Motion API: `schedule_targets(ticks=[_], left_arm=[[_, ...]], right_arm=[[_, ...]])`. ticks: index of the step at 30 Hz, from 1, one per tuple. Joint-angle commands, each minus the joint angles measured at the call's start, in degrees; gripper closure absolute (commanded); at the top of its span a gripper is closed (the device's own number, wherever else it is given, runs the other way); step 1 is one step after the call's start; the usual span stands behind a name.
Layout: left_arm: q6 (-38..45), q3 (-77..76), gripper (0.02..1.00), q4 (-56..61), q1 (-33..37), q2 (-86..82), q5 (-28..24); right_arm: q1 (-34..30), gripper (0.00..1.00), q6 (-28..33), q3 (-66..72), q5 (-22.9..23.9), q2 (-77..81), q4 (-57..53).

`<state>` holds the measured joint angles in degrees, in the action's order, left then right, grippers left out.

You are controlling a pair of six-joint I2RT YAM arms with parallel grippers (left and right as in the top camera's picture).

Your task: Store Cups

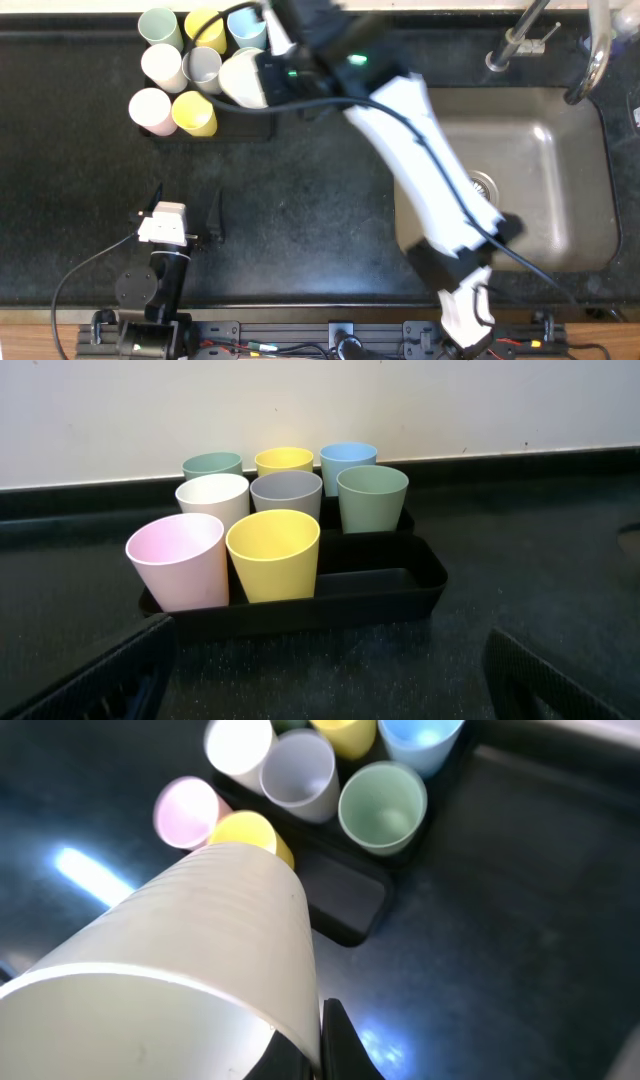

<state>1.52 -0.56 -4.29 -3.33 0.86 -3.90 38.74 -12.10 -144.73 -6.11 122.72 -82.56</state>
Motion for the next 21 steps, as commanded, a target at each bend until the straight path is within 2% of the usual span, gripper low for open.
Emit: schedule_targets(ticks=[1, 5, 21], left_arm=[[0.61, 0.09, 0.018, -0.13, 0.37, -0.48, -0.5], [0.61, 0.09, 0.018, -0.13, 0.37, -0.48, -0.5], [0.61, 0.09, 0.018, -0.15, 0.37, -0.48, -0.5]], right_arm=[[1.51, 0.958, -2.89, -1.49, 2.49, 5.18, -0.81], [1.9, 0.958, -3.8, -1.49, 5.2, 7.98, -1.18], [2.16, 0.958, -3.8, -1.4, 6.12, 15.08, 0.24]])
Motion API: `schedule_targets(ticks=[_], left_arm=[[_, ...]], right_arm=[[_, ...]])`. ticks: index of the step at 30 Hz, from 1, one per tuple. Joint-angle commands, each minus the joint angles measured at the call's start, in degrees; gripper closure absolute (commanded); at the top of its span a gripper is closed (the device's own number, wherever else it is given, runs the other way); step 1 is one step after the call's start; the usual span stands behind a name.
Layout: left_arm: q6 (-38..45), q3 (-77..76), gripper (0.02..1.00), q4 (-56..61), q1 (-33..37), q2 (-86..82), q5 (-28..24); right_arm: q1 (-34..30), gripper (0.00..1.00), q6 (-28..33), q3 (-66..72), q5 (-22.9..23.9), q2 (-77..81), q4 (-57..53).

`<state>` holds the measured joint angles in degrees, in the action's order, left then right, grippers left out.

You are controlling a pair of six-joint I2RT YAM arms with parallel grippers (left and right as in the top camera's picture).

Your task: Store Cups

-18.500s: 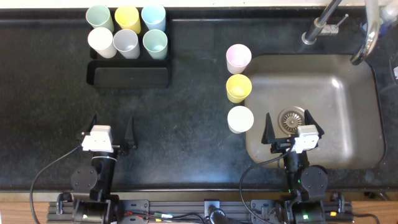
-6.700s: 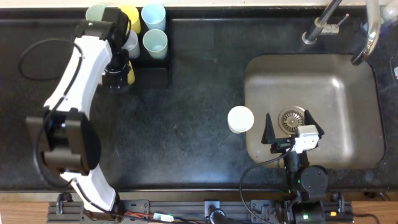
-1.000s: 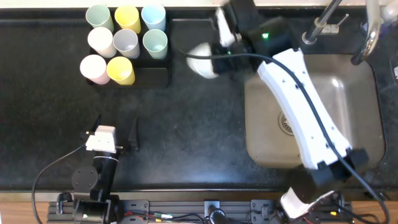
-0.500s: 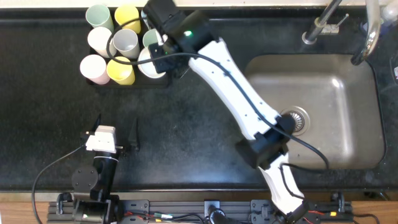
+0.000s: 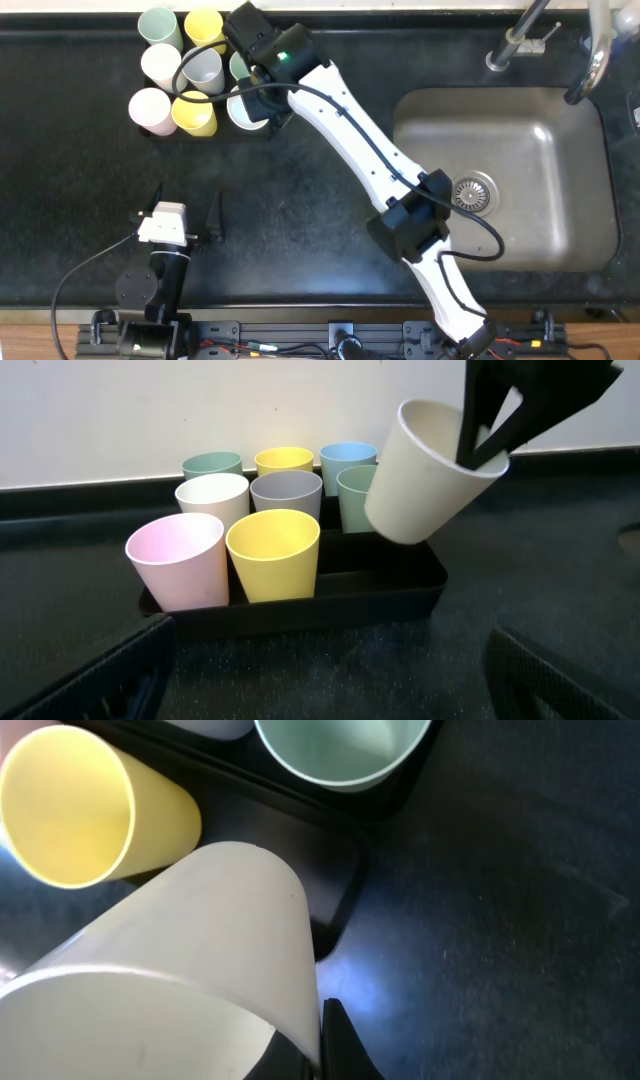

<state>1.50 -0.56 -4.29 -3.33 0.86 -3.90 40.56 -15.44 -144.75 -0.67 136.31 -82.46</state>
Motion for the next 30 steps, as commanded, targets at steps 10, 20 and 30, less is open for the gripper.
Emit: schedule_targets(ticks=[10, 20, 30], left_arm=[[0.63, 0.09, 0.018, -0.13, 0.37, -0.48, -0.5], [0.63, 0.09, 0.018, -0.13, 0.37, -0.48, -0.5], [0.63, 0.09, 0.018, -0.13, 0.37, -0.48, -0.5]], right_arm=[[0.37, 0.956, -1.36, -1.29, 1.7, 3.85, 1.09], [0.48, 0.956, -1.36, -1.29, 2.25, 5.33, 1.86], [0.7, 0.956, -1.33, -1.22, 2.25, 5.9, 3.89]])
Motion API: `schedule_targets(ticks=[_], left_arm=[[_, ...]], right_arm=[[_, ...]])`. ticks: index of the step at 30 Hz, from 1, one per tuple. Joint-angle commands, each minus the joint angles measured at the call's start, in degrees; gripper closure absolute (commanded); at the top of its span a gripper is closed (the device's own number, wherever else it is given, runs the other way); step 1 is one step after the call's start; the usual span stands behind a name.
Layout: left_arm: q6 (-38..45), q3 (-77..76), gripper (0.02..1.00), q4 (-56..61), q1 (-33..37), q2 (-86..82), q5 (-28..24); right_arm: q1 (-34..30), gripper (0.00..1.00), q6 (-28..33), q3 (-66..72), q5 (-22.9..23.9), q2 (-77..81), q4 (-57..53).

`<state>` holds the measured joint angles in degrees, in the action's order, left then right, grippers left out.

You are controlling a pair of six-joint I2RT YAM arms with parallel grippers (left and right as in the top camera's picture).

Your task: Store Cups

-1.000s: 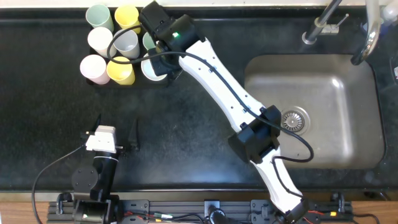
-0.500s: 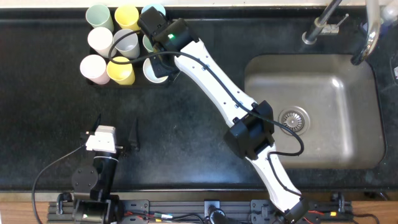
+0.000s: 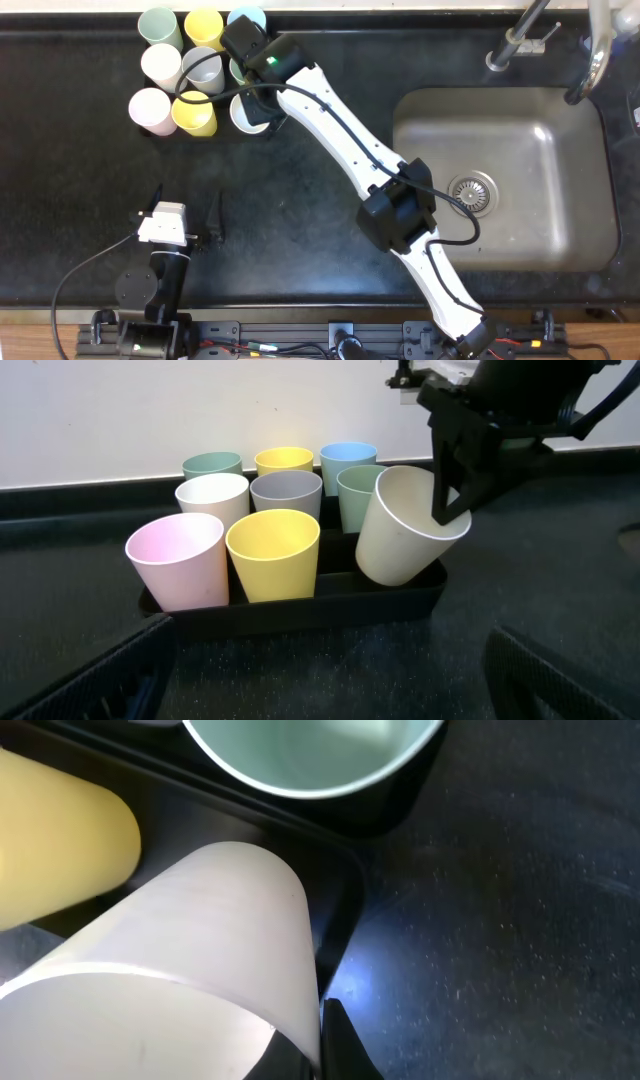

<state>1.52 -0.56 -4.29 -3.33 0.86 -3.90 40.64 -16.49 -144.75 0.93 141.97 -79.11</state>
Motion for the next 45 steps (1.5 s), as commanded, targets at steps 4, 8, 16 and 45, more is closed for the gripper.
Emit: schedule_targets(ticks=[4, 8, 16, 45], left_arm=[[0.61, 0.09, 0.018, -0.13, 0.37, -0.48, -0.5], [0.61, 0.09, 0.018, -0.13, 0.37, -0.48, -0.5], [0.61, 0.09, 0.018, -0.13, 0.37, -0.48, -0.5], [0.61, 0.09, 0.018, -0.13, 0.37, -0.48, -0.5]], right_arm=[[0.59, 0.947, -0.28, -0.5, 1.66, 0.26, 0.92], [0.59, 0.915, -0.28, 1.31, 1.92, 0.26, 1.86], [0.87, 0.776, -0.28, 1.84, 1.9, 0.26, 2.58], [-30.03, 0.007, 24.26, 45.33, 2.25, -67.8, 12.61]])
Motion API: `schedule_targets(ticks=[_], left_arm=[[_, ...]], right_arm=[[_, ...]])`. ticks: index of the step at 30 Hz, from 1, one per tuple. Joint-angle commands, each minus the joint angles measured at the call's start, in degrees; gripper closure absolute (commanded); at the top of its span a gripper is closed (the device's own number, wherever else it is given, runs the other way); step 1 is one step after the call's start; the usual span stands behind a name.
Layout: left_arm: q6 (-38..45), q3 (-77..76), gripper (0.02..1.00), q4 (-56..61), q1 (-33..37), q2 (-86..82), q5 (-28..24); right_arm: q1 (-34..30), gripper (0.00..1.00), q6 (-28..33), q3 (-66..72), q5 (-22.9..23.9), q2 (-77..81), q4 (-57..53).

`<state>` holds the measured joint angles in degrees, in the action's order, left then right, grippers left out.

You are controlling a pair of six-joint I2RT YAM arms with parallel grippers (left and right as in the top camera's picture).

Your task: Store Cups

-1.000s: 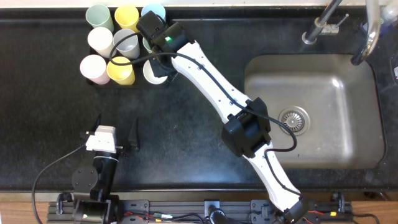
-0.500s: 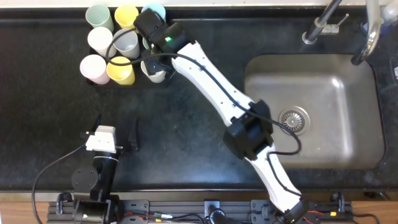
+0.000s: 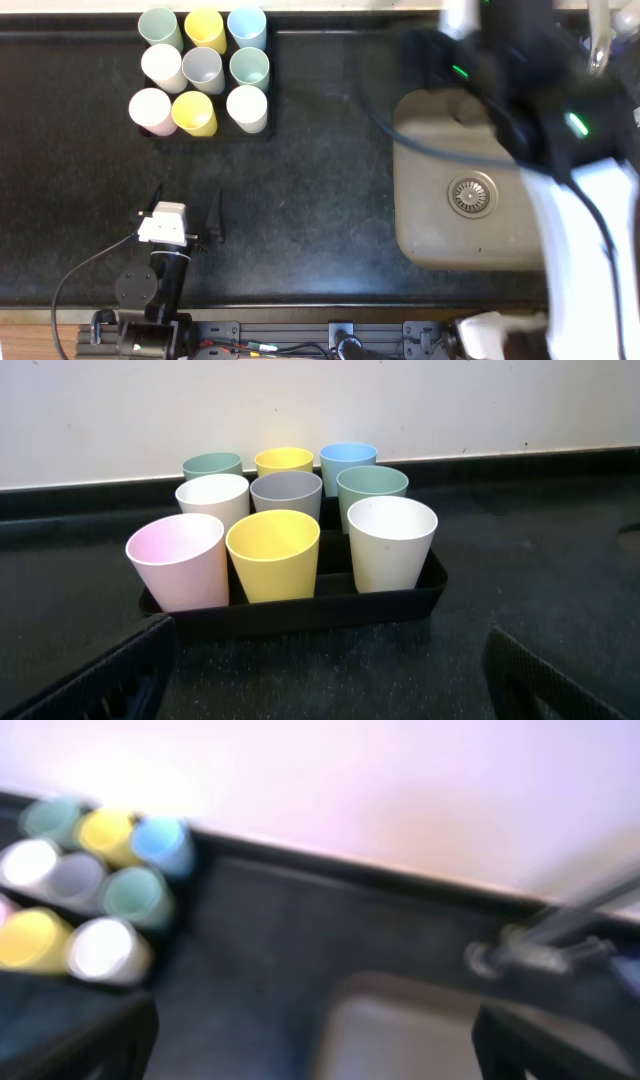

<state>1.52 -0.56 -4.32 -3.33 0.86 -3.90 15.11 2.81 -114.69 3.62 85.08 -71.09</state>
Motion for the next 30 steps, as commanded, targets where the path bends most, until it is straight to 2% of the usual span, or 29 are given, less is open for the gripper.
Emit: schedule_targets(ticks=[1, 4, 12, 17, 20, 26, 30], left_arm=[[0.61, 0.09, 0.018, -0.11, 0.37, -0.48, -0.5], [0.61, 0.09, 0.018, -0.11, 0.37, -0.48, -0.5], [0.61, 0.09, 0.018, -0.11, 0.37, -0.48, -0.5], [0.61, 0.09, 0.018, -0.13, 0.37, -0.48, -0.5], [0.61, 0.09, 0.018, -0.11, 0.37, -0.48, -0.5], [0.61, 0.09, 0.018, -0.11, 0.37, -0.48, -0.5], [0.61, 0.09, 0.018, -0.11, 0.37, -0.48, -0.5]], right_arm=[[-5.84, 0.005, 4.96, 19.82, -0.44, -14.91, 6.71], [-8.61, 0.003, 4.94, 34.53, -0.42, -28.0, 14.01], [-8.68, 0.003, 4.9, 66.79, -1.2, -60.81, 37.13], [-8.79, 0.003, 4.24, 81.57, -1.29, -77.57, 45.35], [-8.83, 0.003, 1.01, 88.13, -1.25, -85.33, 47.41], [-8.66, 0.005, -5.75, 95.03, -2.56, -84.91, 49.9], [-8.66, 0.003, -5.81, 99.78, -2.49, -84.91, 54.16]])
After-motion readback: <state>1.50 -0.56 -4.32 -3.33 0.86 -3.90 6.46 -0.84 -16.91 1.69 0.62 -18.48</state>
